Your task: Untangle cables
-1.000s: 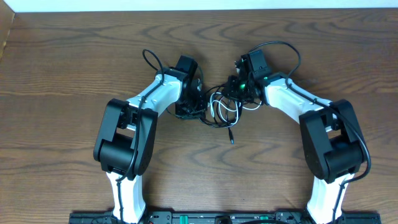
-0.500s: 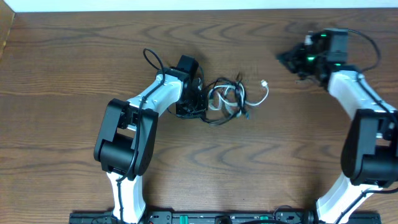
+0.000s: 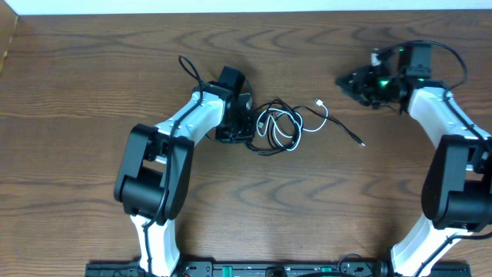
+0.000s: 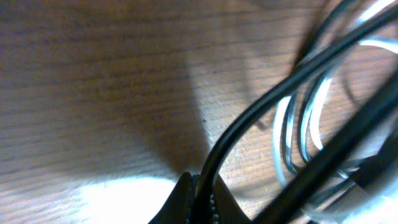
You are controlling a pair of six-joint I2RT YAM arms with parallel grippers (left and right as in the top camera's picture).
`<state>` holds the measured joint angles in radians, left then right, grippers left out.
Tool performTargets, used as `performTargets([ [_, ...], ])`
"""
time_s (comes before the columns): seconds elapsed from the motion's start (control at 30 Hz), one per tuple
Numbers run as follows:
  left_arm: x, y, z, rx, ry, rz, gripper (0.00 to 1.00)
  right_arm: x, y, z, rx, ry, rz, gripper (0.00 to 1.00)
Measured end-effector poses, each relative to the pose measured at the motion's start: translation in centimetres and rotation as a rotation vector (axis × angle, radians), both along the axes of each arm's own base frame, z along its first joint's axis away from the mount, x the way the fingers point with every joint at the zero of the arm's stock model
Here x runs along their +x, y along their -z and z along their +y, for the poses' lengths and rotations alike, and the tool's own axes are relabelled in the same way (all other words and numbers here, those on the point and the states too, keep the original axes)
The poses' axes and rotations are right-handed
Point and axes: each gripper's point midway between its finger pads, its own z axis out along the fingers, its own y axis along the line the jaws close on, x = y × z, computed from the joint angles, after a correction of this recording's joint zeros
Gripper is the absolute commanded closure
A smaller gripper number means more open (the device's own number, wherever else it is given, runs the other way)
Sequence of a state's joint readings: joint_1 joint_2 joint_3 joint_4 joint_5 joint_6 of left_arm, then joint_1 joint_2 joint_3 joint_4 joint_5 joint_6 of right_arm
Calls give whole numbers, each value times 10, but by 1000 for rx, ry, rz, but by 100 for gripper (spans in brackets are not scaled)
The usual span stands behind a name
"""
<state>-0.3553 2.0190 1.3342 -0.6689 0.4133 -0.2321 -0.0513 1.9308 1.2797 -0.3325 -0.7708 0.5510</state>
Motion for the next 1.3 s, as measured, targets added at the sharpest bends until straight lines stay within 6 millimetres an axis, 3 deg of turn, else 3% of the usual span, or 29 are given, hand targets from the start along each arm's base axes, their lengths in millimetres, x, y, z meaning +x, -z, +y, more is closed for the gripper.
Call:
performTargets([
  [0.07, 6, -27, -2, -23, 44, -84, 93, -3, -6, 27, 3, -88, -52, 62],
  [0.13, 11, -70, -6, -70, 84, -202, 92, -4, -11, 45, 4, -131, -88, 60],
  [0.2, 10, -99, -10, -114, 107, -272, 92, -6, -15, 58, 9, -159, -108, 59],
  [0.3, 4, -115, -16, -163, 132, -285, 93, -12, -22, 80, 21, -206, -127, 56],
  [0.4, -7, -108, -17, -178, 144, -224, 93, -18, -22, 92, 24, -233, -119, 54],
  [0.57, -10, -105, -19, -188, 146, -205, 92, -28, -15, 109, 4, -245, -74, 57],
  [0.67, -9, -93, -18, -169, 141, -176, 92, -34, -8, 122, 7, -260, -48, 56],
  [0.8, -8, -52, -8, -84, 106, -90, 93, -38, -2, 140, 11, -289, -44, 57],
  [0.97, -14, -11, -2, -31, 95, 5, 93, -37, 4, 141, 10, -257, -10, 59],
  [1.13, -14, -4, 0, -19, 94, 13, 93, -36, 24, 142, 11, -235, 44, 61],
  [1.3, -11, -6, -3, -35, 95, 1, 93, -38, 23, 155, 20, -224, 55, 66],
])
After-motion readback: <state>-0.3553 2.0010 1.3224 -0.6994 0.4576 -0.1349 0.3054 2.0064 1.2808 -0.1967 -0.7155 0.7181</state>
